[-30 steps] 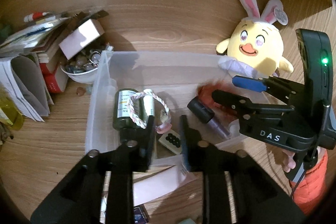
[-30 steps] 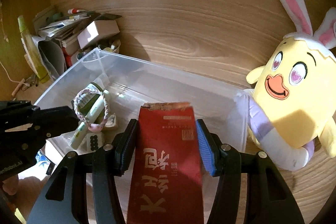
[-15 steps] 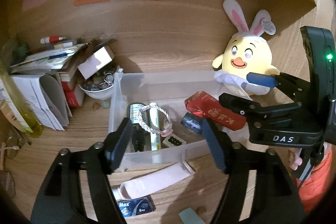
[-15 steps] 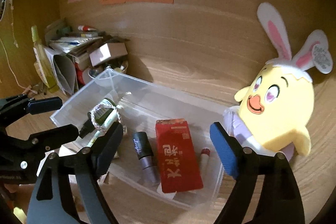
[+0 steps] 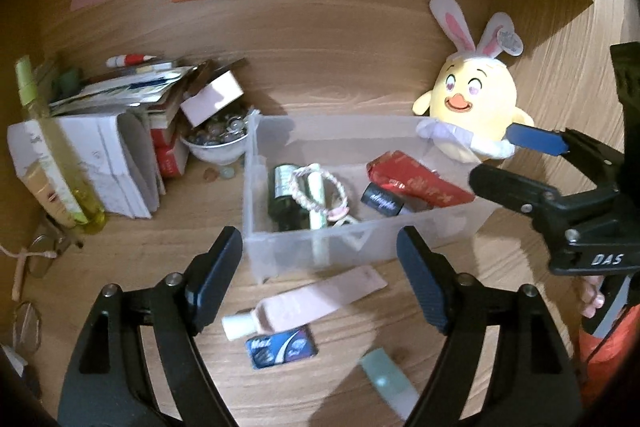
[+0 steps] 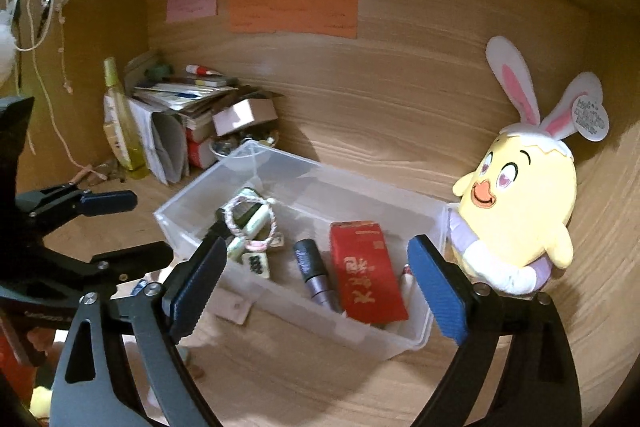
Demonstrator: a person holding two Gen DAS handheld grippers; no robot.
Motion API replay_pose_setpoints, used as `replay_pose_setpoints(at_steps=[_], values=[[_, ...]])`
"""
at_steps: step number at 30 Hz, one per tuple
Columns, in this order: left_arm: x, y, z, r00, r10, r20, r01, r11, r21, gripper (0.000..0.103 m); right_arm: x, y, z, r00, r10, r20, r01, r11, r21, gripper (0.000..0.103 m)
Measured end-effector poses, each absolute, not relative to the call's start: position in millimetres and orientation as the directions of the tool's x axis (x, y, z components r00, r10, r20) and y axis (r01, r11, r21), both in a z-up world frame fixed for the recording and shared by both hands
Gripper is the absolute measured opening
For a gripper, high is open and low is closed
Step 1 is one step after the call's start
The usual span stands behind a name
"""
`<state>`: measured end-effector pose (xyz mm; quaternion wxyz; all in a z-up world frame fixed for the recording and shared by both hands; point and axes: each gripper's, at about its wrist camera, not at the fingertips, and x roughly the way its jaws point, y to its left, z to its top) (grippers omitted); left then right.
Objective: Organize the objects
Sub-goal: 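Open both tools to drop the bracelet and red packet into the bin, then move the left tool down to the blue Max blade box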
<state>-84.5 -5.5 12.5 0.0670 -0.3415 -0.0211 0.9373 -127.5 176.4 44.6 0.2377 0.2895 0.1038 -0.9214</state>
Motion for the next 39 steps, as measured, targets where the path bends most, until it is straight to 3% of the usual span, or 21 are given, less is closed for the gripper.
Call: replay_pose_setpoints(at_steps=[3, 25, 28, 30, 32, 34, 39], values=[[-76, -15, 10, -0.758, 0.131, -0.639, -0.088, -0.991, -0.098, 0.093, -118, 175, 42, -0.712, -0.39, -0.584, 0.509, -0.859, -0.047, 0.094], [-51, -53, -68, -0.581, 0.107, -0.807, 0.028, -0.988, -0.152, 0.093, -88, 177, -32, -0.597, -0.374, -0.71, 0.511, -0.859, 0.024, 0.094], [-52, -49, -71, -0.573, 0.111, -0.812, 0.017, -0.989, -0.147, 0.093, -85, 176, -44, -0.569, -0.374, -0.732, 0.516, -0.856, 0.036, 0.081], [-53, -47, -71, -0.57, 0.116, -0.813, 0.012, -0.989, -0.149, 0.093, -83, 174, -50, -0.535, -0.391, -0.749, 0.535, -0.843, 0.059, 0.065], [-55, -44, -71, -0.57, 0.124, -0.812, 0.004, -0.988, -0.153, 0.093, -81, 171, -56, -0.498, -0.409, -0.765, 0.554, -0.828, 0.082, 0.056], [-57, -41, -71, -0.568, 0.131, -0.813, -0.009, -0.988, -0.153, 0.084, -77, 169, -61, -0.48, -0.414, -0.773, 0.57, -0.817, 0.083, 0.052], [-63, -34, -71, -0.565, 0.12, -0.816, -0.033, -0.992, -0.124, 0.077, -68, 162, -64, -0.452, -0.429, -0.782, 0.61, -0.789, 0.08, 0.046]])
